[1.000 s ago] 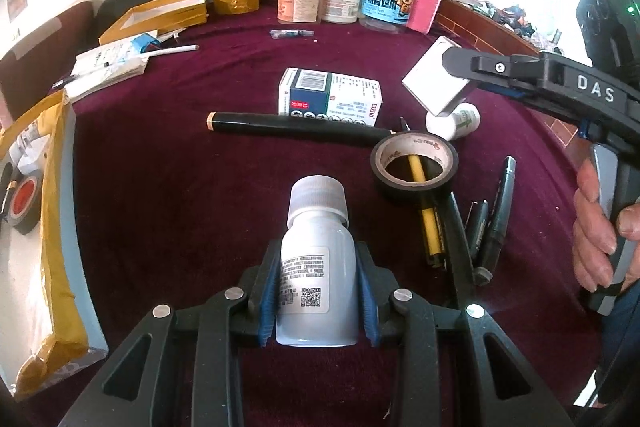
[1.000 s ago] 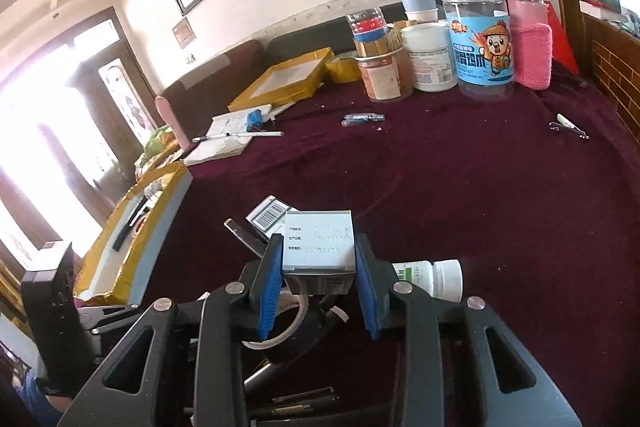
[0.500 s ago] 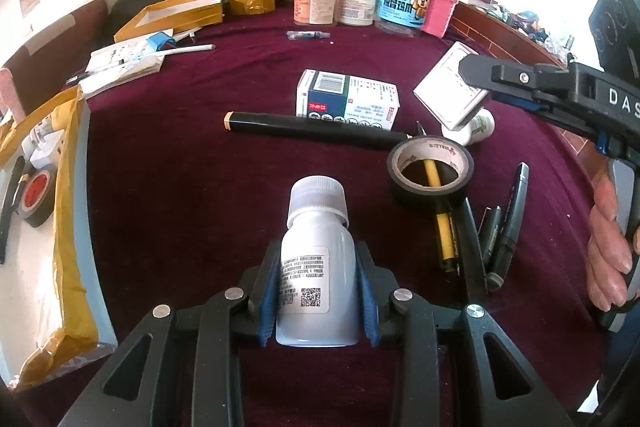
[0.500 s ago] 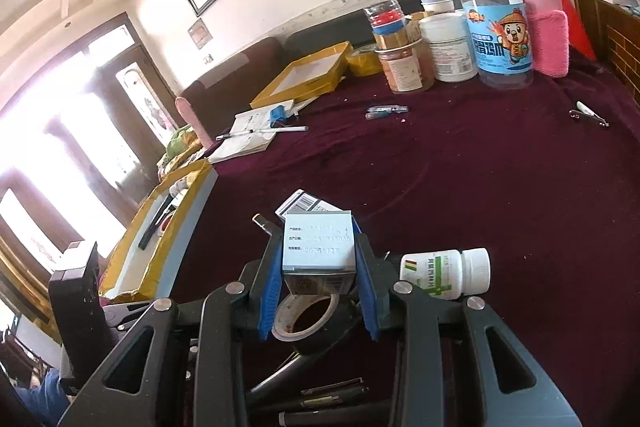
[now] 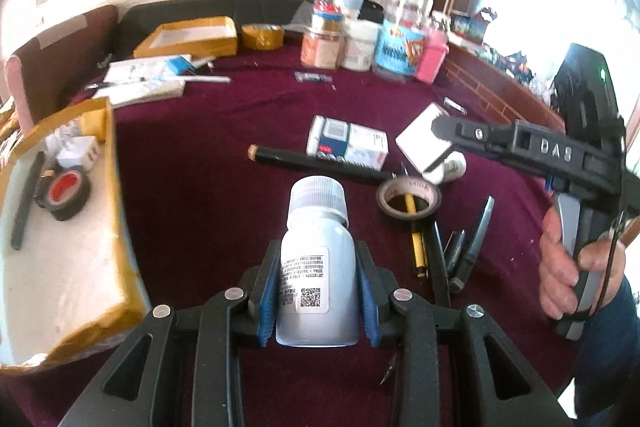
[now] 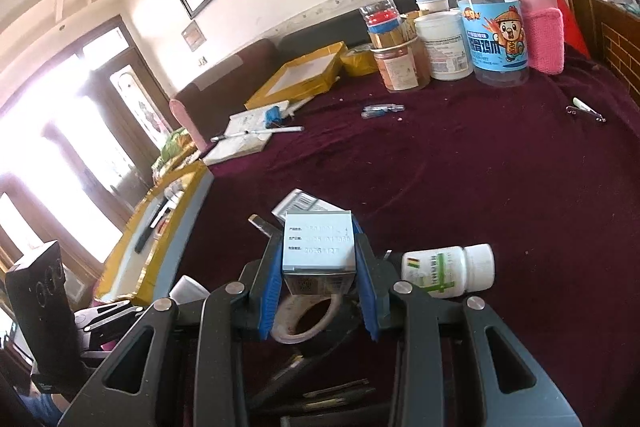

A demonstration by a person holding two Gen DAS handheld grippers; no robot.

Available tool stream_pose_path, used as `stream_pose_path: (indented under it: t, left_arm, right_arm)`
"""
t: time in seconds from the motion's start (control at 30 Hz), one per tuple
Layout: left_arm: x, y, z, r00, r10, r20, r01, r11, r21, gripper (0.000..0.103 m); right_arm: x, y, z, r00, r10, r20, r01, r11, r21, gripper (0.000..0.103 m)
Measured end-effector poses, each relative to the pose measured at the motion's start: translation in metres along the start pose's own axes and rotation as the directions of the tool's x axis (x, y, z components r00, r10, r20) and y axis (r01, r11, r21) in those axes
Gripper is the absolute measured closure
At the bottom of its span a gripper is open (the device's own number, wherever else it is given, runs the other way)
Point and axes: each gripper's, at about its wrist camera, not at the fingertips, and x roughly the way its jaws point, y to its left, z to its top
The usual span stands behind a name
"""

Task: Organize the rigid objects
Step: 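Carry the bottle with the left gripper toward the tray while the right carries the box, then lower the bottle into the tray with the left gripper while the right releases the box there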

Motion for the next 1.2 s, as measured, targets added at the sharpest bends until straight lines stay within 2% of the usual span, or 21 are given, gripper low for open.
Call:
stream_pose_path:
  t: [0.17,0.3,0.4,0.53,0.67,0.83,0.9,1.1,1.2]
  left_arm:
    - [-0.033,0.026,0.004,0.997,0.035,0.067,-0.031,0.998,-0.052,0.067]
    - [-0.057,0.061,0.006,0.989,0.087,0.118,-0.071,0.989,-0.130,0.067]
    - [-0.065,0.094,0.001,0.979,0.157,0.129,-0.129,0.971,-0.200,0.067]
    - [-0.064,0.143,-0.011,0.968,0.232,0.093,-0.193,0.930,-0.313,0.067]
    - [-0.066,0.171,-0.026,0.951,0.302,0.065,-0.259,0.893,-0.367,0.067]
    - [-0.066,0.190,-0.040,0.942,0.333,0.040,-0.289,0.866,-0.409,0.067]
    - [-0.064,0.193,-0.042,0.941,0.337,0.033,-0.295,0.862,-0.412,0.067]
    - [-0.057,0.199,-0.047,0.942,0.336,0.013,-0.300,0.856,-0.420,0.067]
    - [-0.054,0.200,-0.046,0.936,0.352,0.013,-0.315,0.854,-0.414,0.067]
  right_arm:
    - [-0.009,0.030,0.000,0.999,0.037,0.016,-0.037,0.999,-0.032,0.070]
    - [-0.008,0.060,0.001,0.994,0.109,-0.017,-0.109,0.993,-0.053,0.070]
    - [-0.002,0.083,0.001,0.990,0.135,-0.047,-0.138,0.986,-0.088,0.070]
    - [0.015,0.121,0.003,0.977,0.183,-0.106,-0.196,0.973,-0.125,0.070]
    - [0.040,0.171,-0.001,0.963,0.216,-0.163,-0.246,0.950,-0.194,0.070]
    - [0.076,0.218,-0.015,0.950,0.196,-0.245,-0.259,0.931,-0.257,0.070]
    - [0.095,0.232,-0.022,0.943,0.173,-0.283,-0.250,0.931,-0.265,0.070]
    - [0.137,0.248,-0.030,0.922,0.110,-0.370,-0.227,0.930,-0.289,0.070]
    - [0.153,0.248,-0.031,0.915,0.082,-0.396,-0.208,0.935,-0.287,0.070]
